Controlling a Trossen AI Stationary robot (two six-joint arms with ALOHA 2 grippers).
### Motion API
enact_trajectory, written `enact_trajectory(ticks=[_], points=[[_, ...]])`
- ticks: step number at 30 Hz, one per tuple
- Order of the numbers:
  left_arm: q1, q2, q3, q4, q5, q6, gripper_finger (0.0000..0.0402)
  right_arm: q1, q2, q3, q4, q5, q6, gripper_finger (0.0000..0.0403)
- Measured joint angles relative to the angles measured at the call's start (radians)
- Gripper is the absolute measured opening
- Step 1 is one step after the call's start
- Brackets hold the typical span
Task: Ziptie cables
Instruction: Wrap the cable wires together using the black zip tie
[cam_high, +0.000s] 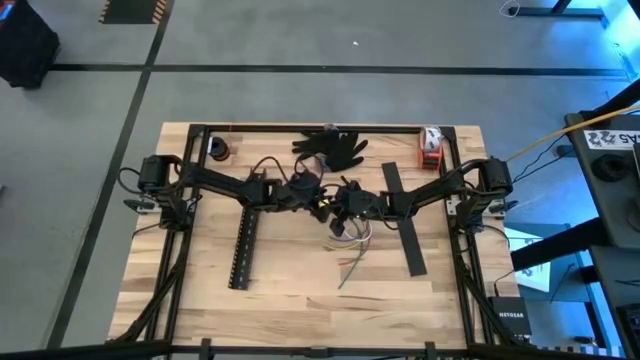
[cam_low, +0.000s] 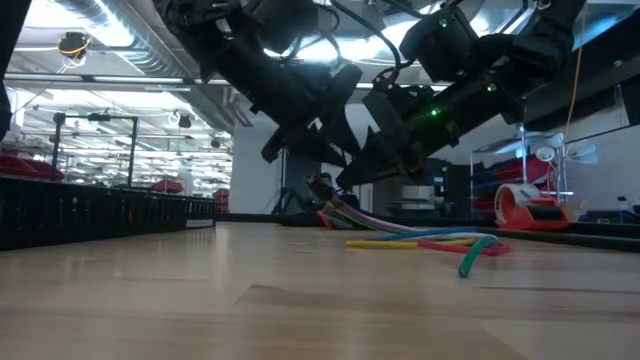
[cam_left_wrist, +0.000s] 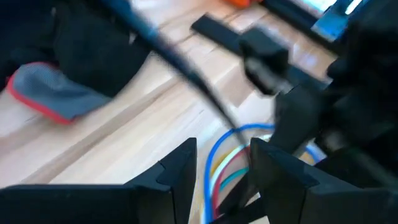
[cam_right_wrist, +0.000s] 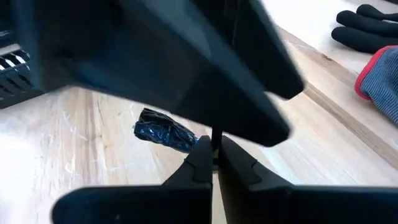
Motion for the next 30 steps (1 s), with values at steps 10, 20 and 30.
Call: enact_trajectory(ticks=[10, 20, 30], points=[[-0.059, -0.153, 0.002, -0.163, -0.03, -0.034, 0.0143, 0.0, 0.0, 0.0, -0.001, -0.001, 0.0, 0.0006], [-0.051, -0.096, -0.116, 0.021, -0.058, -0.079, 0.0143, 0.0, 0.0, 0.0, 0.004, 0.021, -0.001, 0.0006], [-0.013, 0.0, -0.111, 0.215, 0.002, 0.005, 0.0143, 0.0, 0.0, 0.0, 0.006, 0.026, -0.001, 0.0006]])
